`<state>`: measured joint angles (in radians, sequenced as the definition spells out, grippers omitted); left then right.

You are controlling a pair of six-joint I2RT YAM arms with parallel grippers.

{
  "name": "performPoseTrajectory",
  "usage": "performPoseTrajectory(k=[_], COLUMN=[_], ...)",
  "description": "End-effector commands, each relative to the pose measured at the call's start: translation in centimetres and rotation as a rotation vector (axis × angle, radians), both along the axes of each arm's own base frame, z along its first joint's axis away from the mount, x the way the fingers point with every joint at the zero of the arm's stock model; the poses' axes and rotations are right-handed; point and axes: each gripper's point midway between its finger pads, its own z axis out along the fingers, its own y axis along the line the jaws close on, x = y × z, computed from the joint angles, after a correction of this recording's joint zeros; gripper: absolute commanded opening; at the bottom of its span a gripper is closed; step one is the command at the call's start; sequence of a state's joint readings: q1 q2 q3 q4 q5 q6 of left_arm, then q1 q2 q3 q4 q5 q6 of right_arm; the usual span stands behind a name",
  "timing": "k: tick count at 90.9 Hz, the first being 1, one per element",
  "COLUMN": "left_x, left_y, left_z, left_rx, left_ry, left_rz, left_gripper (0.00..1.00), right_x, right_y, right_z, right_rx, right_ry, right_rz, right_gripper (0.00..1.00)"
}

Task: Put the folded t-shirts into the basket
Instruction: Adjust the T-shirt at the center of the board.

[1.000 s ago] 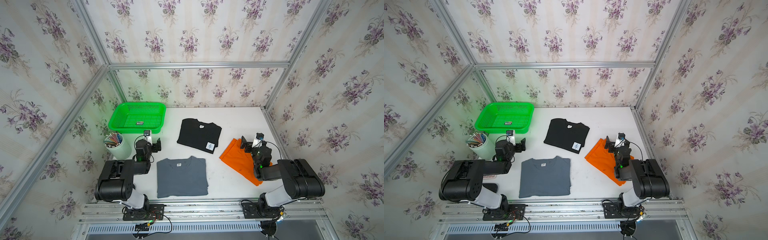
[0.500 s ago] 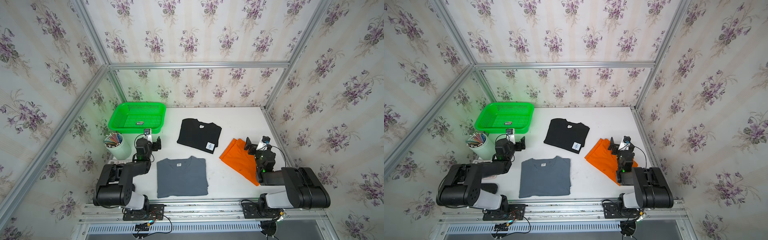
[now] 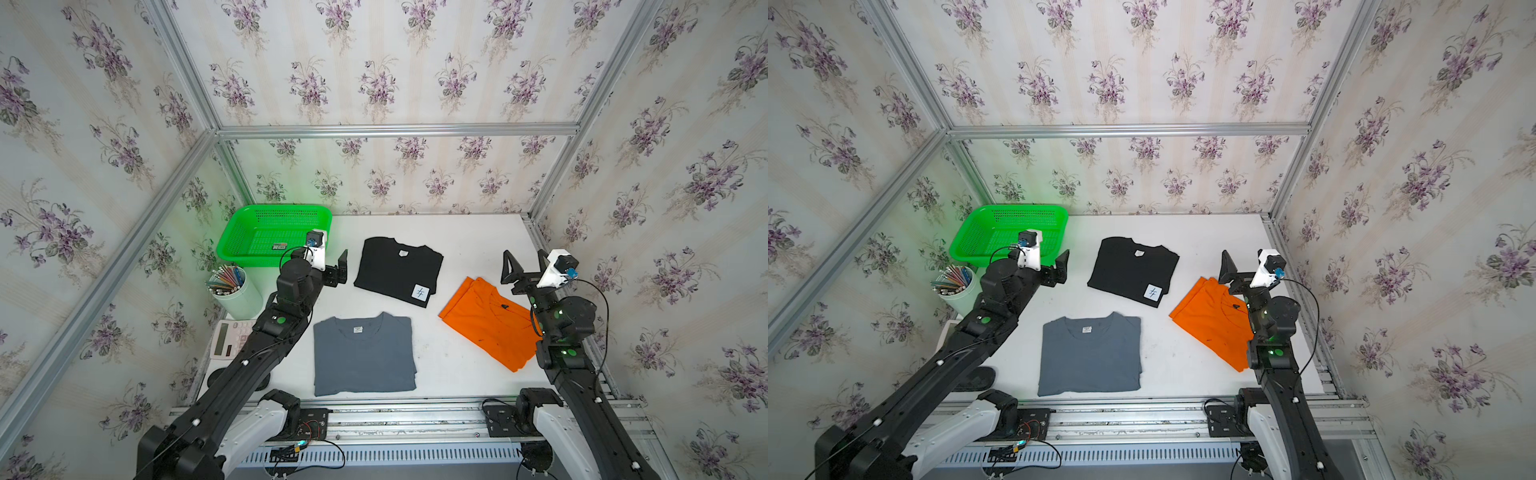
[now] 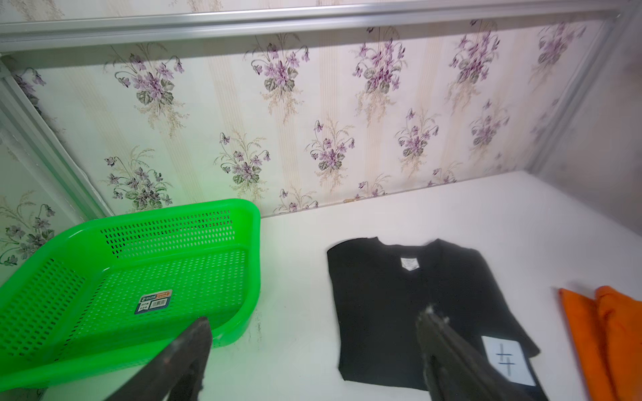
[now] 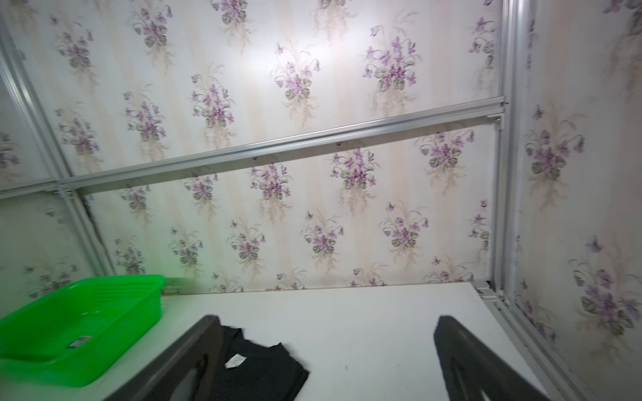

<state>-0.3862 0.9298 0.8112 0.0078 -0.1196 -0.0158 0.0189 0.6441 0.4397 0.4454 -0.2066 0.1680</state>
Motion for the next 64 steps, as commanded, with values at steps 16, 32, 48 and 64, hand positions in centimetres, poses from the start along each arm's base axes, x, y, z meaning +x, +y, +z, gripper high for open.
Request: performPoseTrajectory(k=[16, 32, 48, 64], left_x=[-5.5, -4.4, -2.7, -1.3], left_y=[2.8, 2.4, 0.9, -0.5], left_z=[-0.3, -1.3, -2.4, -4.8], left_rx=[-0.129, -0.083, -0.089, -0.103], left_ry=[0.296, 0.437, 0.526, 0.631], left_rz=[0.085, 0.089, 0.041, 0.001], left_gripper=[0.94, 0.94, 0.94, 0.94], right_x=[-2.1, -0.5, 1.9, 3.7], right_y=[4.3, -0.1, 0.7, 4.8], right_z=[-5.0, -8.8, -13.5, -15.7], right_rx=[0.146, 0.315, 0.306, 0.261], right_ry=[0.417, 0.807, 1.098, 1.146], right_rz=[0.248, -0.095, -0.093, 0.009], right_gripper=[1.0, 1.0, 1.0, 0.98])
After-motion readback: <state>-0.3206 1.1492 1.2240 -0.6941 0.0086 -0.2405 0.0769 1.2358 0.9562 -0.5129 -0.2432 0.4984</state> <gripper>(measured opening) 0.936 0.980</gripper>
